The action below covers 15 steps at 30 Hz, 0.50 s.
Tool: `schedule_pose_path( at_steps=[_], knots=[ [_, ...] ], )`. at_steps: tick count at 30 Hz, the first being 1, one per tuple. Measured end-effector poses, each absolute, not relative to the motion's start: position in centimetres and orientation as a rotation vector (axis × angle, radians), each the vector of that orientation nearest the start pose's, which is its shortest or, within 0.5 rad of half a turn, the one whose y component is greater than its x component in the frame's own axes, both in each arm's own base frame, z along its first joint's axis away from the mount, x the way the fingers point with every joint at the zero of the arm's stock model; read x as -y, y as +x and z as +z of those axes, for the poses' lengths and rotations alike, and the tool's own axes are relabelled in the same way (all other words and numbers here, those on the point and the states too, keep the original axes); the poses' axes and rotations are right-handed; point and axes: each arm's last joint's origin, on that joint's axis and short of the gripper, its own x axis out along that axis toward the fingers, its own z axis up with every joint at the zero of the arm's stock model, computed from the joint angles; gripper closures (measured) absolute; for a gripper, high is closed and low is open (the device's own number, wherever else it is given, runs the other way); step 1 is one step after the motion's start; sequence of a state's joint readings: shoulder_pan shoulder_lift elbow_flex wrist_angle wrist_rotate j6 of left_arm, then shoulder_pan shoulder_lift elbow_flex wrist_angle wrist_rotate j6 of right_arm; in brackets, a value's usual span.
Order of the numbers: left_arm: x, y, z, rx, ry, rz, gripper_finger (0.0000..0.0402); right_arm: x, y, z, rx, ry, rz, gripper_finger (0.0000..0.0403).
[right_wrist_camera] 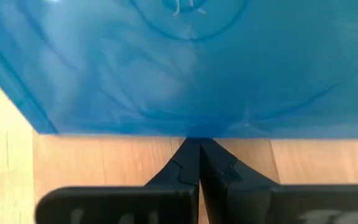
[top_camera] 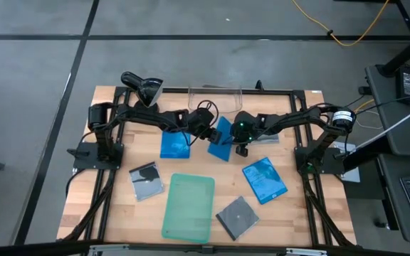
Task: Pick & place jewel cases by type
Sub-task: Put the top right blue cd case into the green bin
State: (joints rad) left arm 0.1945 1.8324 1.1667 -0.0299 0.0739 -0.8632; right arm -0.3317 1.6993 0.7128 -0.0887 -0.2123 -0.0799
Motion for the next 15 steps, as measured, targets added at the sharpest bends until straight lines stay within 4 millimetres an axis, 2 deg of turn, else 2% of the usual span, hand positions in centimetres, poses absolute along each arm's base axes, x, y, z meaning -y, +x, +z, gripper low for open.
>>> schedule_pose_path(
  at_steps=[7, 12, 15],
  knots=[
    [-7.4, 38.5, 19.3, -0.601, -0.915, 0.409, 0.0368, 8.6, 27.0, 11.3, -1.035, 0.243, -0.07, 0.0397],
    [-7.1, 38.2, 19.4, -0.636, -0.907, 0.384, 0.037, 8.4, 25.9, 12.7, -1.072, 0.207, -0.133, 0.0397],
    [-7.0, 37.9, 19.8, -0.648, -0.89, 0.38, 0.037, 8.4, 25.1, 14.1, -1.085, 0.153, -0.195, 0.0397]
  ],
)
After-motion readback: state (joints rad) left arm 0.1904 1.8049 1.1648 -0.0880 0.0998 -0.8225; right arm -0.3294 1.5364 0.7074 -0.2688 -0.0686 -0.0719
